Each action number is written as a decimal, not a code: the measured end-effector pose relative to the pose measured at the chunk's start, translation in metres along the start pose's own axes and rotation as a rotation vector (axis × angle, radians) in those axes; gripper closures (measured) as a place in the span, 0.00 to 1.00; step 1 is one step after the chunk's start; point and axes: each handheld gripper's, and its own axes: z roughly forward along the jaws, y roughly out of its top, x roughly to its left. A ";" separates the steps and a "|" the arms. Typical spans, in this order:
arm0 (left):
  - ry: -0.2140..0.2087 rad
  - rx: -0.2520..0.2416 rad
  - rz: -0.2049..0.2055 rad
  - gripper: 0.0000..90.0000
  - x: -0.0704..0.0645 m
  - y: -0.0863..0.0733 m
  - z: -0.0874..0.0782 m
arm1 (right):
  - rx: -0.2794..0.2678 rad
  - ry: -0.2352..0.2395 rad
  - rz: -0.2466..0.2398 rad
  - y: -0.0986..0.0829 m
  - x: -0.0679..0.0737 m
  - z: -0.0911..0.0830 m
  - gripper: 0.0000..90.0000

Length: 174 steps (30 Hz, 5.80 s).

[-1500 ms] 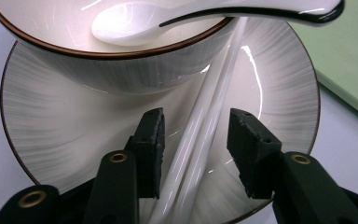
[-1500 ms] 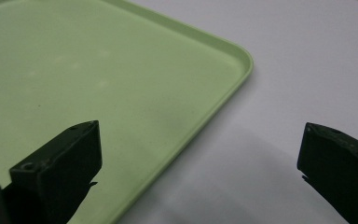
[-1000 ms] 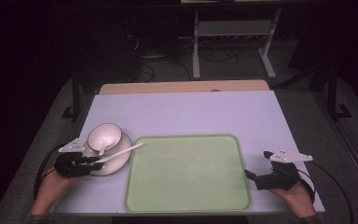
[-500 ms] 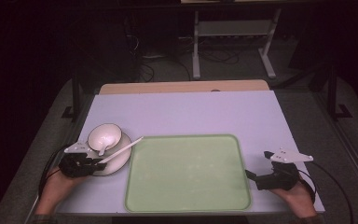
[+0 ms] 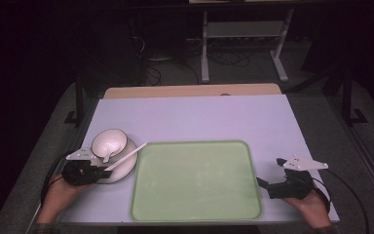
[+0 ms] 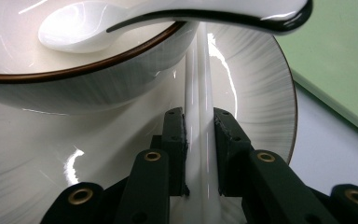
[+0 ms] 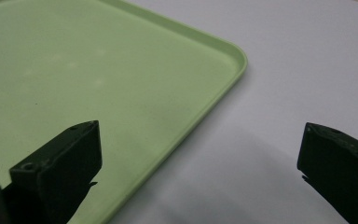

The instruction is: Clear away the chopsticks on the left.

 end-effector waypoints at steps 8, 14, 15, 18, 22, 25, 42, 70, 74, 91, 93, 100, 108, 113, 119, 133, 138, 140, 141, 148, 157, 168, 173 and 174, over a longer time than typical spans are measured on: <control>-0.004 -0.001 -0.018 0.85 -0.001 -0.001 -0.001 | -0.001 -0.003 0.001 0.000 -0.001 -0.001 0.00; 0.001 -0.014 -0.029 0.84 -0.005 0.000 0.002 | 0.000 -0.003 0.000 0.000 0.000 -0.001 0.00; 0.003 -0.012 -0.028 0.84 -0.006 0.000 0.002 | -0.001 -0.003 0.003 0.000 0.000 -0.001 0.00; -0.002 -0.012 -0.031 0.84 -0.007 0.000 0.002 | -0.002 -0.004 0.003 0.000 0.000 -0.001 0.00; 0.009 -0.010 -0.027 0.81 -0.009 0.000 0.003 | -0.002 -0.004 0.003 0.000 0.000 -0.001 0.00; 0.019 -0.026 -0.027 0.75 -0.010 0.000 -0.001 | -0.004 -0.005 0.003 0.000 -0.001 -0.002 0.00; 0.068 -0.075 0.034 0.87 -0.027 0.004 -0.021 | -0.005 -0.006 0.004 0.000 -0.001 -0.002 0.00; 0.059 -0.021 0.020 0.85 -0.027 0.008 -0.001 | -0.005 -0.008 0.005 -0.001 -0.001 -0.003 0.00; 0.063 -0.028 0.009 0.88 -0.026 0.008 0.000 | -0.006 -0.009 0.005 -0.001 -0.001 -0.003 0.00; 0.063 0.020 0.050 0.89 -0.033 0.012 0.013 | -0.005 -0.012 0.006 -0.001 -0.001 -0.004 0.00; 0.066 0.016 0.047 0.92 -0.033 0.012 0.012 | -0.007 -0.013 0.007 -0.001 -0.001 -0.005 0.00; 0.072 0.007 0.026 0.93 -0.031 0.012 0.011 | -0.005 -0.012 0.008 -0.001 -0.001 -0.005 0.00; 0.061 -0.038 0.005 0.93 -0.031 0.015 0.003 | -0.009 -0.014 0.008 -0.002 -0.001 -0.005 0.00; 0.047 -0.065 -0.007 0.93 -0.033 0.019 -0.002 | -0.013 -0.013 0.006 -0.002 -0.001 -0.006 0.00; 0.028 -0.100 -0.017 0.93 -0.039 0.027 -0.006 | -0.015 -0.014 0.010 -0.002 -0.002 -0.006 0.00; -0.005 -0.108 -0.033 0.93 -0.057 0.043 -0.001 | -0.016 -0.015 0.009 -0.002 -0.001 -0.006 0.00; -0.016 -0.104 -0.034 0.93 -0.067 0.051 0.006 | -0.017 -0.016 0.009 -0.002 -0.001 -0.007 0.00; -0.017 -0.103 -0.038 0.93 -0.071 0.054 0.010 | -0.017 -0.017 0.011 -0.002 -0.002 -0.007 0.00; -0.023 -0.101 -0.039 0.93 -0.073 0.055 0.012 | -0.017 -0.017 0.012 -0.002 -0.002 -0.007 0.00; -0.044 -0.091 -0.027 0.93 -0.089 0.067 0.027 | -0.020 -0.017 0.012 -0.001 -0.001 -0.007 0.00; -0.068 -0.062 -0.011 0.93 -0.106 0.080 0.053 | -0.024 -0.019 0.012 -0.001 -0.002 -0.008 0.00; -0.085 -0.035 -0.025 0.93 -0.118 0.092 0.082 | -0.028 -0.021 0.013 -0.001 -0.002 -0.009 0.00; -0.081 -0.017 -0.022 0.93 -0.120 0.093 0.091 | -0.029 -0.020 0.013 -0.001 -0.002 -0.009 0.00; -0.076 -0.010 -0.018 0.93 -0.120 0.093 0.092 | -0.029 -0.021 0.012 -0.001 -0.002 -0.009 0.00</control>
